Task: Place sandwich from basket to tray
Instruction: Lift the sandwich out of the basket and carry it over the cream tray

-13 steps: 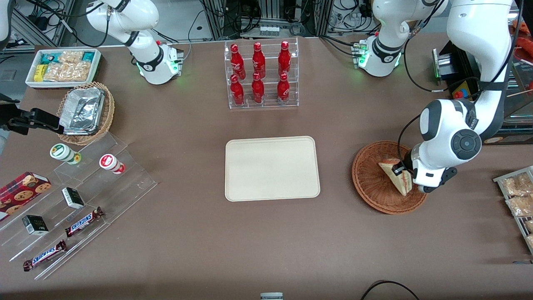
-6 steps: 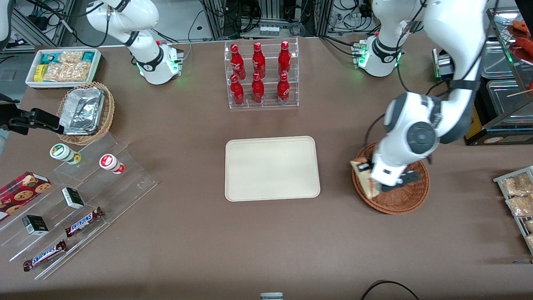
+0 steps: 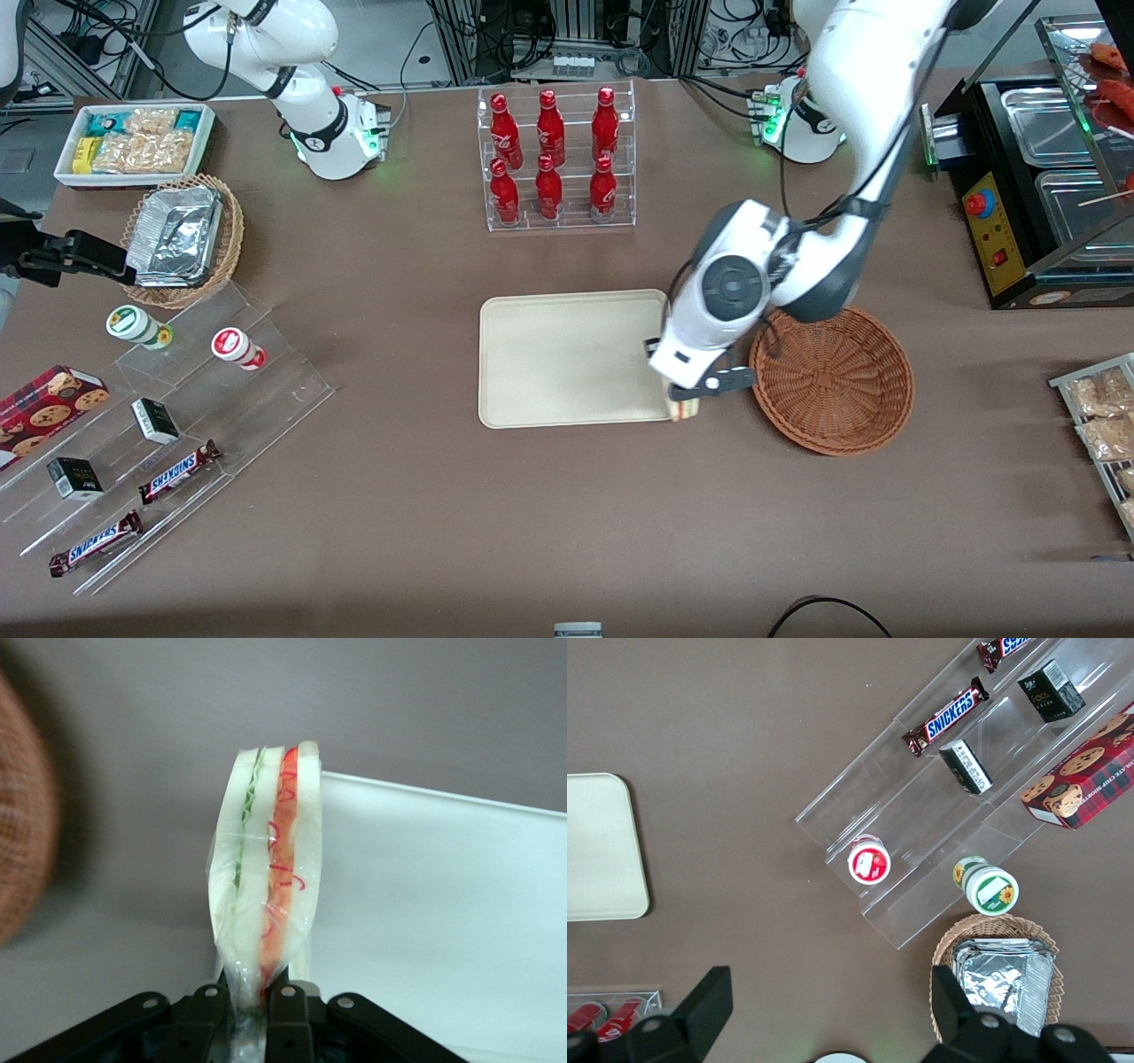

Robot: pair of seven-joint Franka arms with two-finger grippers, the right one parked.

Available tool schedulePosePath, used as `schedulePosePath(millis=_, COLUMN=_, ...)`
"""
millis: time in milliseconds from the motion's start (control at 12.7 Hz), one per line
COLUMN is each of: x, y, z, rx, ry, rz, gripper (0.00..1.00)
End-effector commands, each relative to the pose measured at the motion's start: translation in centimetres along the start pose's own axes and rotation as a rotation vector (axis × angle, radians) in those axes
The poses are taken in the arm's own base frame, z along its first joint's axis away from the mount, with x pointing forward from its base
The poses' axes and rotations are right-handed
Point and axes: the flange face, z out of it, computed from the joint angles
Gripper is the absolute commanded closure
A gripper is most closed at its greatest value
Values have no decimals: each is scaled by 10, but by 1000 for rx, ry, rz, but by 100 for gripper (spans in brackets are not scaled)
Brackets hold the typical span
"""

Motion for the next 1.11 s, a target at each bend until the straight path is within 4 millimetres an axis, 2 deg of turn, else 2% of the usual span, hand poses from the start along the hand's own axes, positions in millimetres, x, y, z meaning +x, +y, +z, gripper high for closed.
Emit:
schedulePosePath(millis=0, x=-18, y=66, z=18, rx=-1, ry=11, rz=-29, gripper=100)
schedulePosePath(millis=237, x=-38, y=108, z=41, rx=-18, ry=15, rz=-41, gripper=100)
schedulePosePath(millis=474, x=-58, y=132, z=58, rx=-28, ry=31, rz=-34, gripper=100)
schedulePosePath(millis=1026, x=-60, y=135, z=72, rx=-11, ry=33, rz=-96, gripper=100)
